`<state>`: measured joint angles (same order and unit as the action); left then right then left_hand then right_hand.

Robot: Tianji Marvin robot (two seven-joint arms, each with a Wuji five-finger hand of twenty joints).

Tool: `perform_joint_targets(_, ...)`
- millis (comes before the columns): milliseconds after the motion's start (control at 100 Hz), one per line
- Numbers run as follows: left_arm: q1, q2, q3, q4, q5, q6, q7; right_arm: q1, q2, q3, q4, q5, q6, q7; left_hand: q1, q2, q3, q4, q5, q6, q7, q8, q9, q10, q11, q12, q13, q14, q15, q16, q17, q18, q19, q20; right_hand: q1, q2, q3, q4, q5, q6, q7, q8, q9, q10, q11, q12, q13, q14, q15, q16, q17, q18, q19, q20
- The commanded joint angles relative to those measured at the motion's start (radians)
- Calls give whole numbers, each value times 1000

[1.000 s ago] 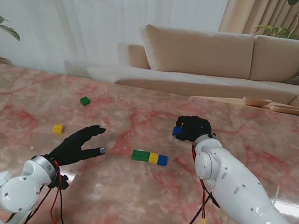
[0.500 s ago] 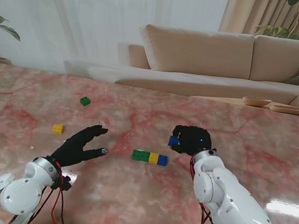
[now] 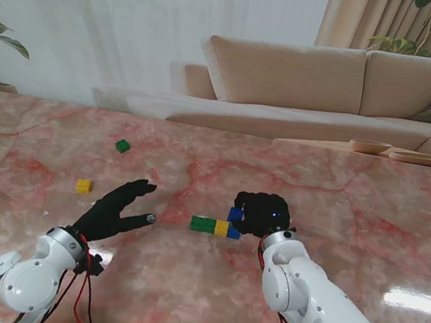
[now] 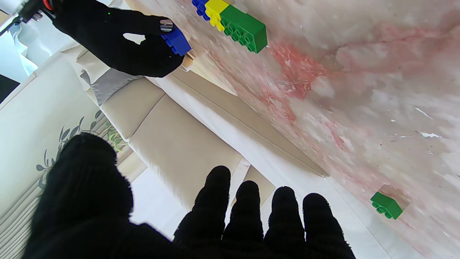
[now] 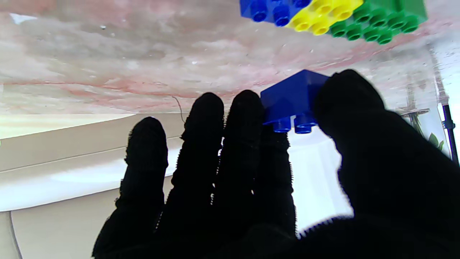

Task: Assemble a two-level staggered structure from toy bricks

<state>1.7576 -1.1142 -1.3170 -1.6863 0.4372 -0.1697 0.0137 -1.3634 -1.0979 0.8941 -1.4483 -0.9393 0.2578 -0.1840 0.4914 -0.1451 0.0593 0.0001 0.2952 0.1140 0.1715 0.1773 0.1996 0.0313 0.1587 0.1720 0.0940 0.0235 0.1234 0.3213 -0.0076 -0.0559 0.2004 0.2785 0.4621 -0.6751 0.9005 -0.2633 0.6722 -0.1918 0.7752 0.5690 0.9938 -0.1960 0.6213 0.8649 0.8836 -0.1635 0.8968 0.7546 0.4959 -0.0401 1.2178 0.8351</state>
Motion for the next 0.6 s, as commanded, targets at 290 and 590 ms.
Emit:
perform_joint_targets(290,14,1,-10,-4,4,-7,-8,35,-21,-82,71,13,36,-16,1,36,-3,22,18,-8,-7,8,-9,-15,18,7,-14,-51,-33,-15,-8,-43,-39,11,20,57,18,5,63,-48,56,16,3,8,22,40,-5,-5,41,39,-18,7,50,30)
perform_joint_targets(590,18,2,-11,-7,4,-6,-13,47,-16,-91,101,7,34,-9,3,36,-2,22,19,-8,-8,8,-10,-13,17,7,-14,-51,-33,-15,-8,-42,-38,11,15,59,18,10,56,-46,43,18,-11,8,18,40,-18,-7,35,39,-27,5,42,27)
